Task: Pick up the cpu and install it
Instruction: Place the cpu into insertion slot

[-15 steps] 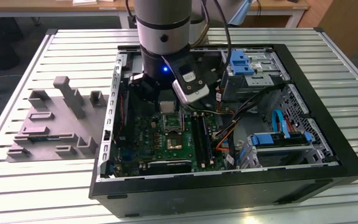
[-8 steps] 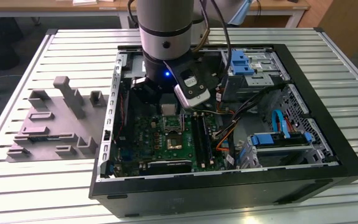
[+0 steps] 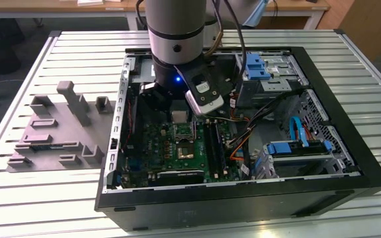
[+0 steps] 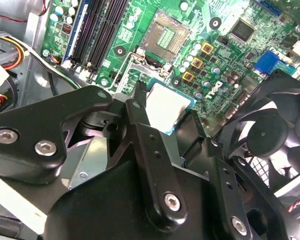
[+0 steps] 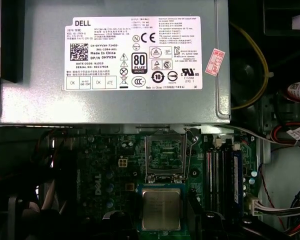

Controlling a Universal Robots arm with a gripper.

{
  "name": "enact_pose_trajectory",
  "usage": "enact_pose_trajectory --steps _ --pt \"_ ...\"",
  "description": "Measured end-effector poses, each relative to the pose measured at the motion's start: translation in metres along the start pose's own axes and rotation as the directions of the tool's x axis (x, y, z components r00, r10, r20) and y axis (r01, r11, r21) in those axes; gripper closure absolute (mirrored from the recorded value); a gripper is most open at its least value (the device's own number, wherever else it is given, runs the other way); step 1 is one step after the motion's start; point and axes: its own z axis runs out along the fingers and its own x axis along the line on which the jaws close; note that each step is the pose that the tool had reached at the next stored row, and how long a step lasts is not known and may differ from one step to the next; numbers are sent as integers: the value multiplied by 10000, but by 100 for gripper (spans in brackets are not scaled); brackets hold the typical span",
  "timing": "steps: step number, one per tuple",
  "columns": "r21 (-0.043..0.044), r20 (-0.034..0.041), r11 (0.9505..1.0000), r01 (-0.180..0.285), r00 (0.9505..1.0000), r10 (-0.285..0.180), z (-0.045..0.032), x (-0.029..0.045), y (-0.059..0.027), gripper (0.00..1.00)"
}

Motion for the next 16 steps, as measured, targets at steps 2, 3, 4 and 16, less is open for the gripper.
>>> enact_pose_trajectory --steps 2,3,4,16 --pt "7 -1 10000 -1 10000 1 -2 0 -14 53" --pt "7 -1 10000 -2 10000 2 -1 0 -21 53" --pt "6 0 10000 -2 10000 2 4 0 -24 53" --pt "8 -1 10000 -2 10000 2 141 -2 -54 53"
